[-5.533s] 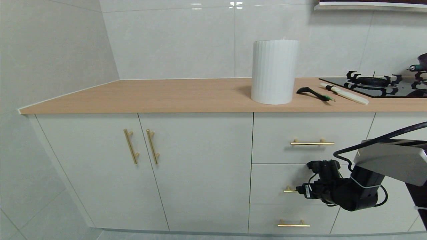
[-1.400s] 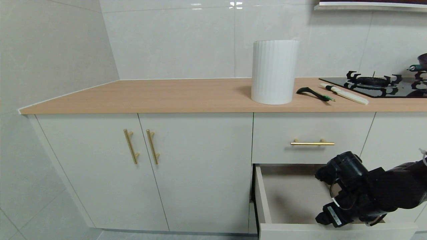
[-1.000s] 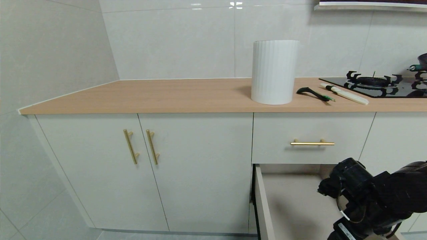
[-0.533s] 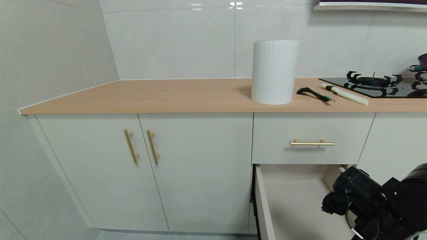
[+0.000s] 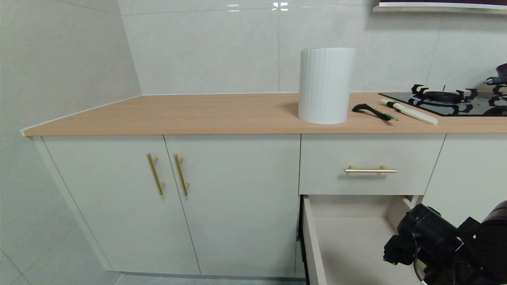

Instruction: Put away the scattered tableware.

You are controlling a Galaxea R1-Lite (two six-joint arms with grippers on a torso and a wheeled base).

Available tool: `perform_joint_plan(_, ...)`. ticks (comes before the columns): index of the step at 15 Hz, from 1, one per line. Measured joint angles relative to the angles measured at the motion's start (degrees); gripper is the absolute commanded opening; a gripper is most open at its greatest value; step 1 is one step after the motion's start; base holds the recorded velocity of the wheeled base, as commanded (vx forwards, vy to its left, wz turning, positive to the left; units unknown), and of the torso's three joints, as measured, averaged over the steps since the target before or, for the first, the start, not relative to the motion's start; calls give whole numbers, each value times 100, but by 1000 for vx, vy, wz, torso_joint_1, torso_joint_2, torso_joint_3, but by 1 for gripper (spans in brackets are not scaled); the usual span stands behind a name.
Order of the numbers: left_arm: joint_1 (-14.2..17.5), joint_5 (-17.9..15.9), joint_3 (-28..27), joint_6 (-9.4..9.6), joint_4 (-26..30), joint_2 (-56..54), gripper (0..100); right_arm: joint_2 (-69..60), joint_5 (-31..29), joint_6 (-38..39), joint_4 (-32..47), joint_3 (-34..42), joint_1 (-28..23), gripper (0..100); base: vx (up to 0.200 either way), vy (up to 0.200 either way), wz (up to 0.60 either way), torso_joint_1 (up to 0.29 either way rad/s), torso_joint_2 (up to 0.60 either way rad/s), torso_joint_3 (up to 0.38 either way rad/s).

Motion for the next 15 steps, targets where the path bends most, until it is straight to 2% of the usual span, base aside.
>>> perform_joint_plan(2, -4, 2, 0, 0, -4, 0, 100, -5, 5, 399, -115, -204, -17, 100, 0, 0, 0, 0, 0, 0)
perform_joint_plan(5, -2, 2, 0, 0, -1, 0, 100, -24, 5, 1747, -327, -798, -90, 100, 0, 0, 0, 0, 0, 0)
perform_joint_plan(8, 2, 0, 0, 0, -4, 0, 100, -165, 5, 1879, -859, -1023, -304, 100, 0, 0, 0, 0, 0, 0)
perform_joint_plan(12, -2, 0, 0, 0, 2, 0, 100, -396, 9, 1883, -914, -1039, -474, 100, 0, 0, 0, 5, -27, -18)
perform_joint_plan(15, -2, 0, -5, 0, -11, 0, 100, -490, 6, 1876, -925, -1039, -494, 100, 0, 0, 0, 46, -237, -235)
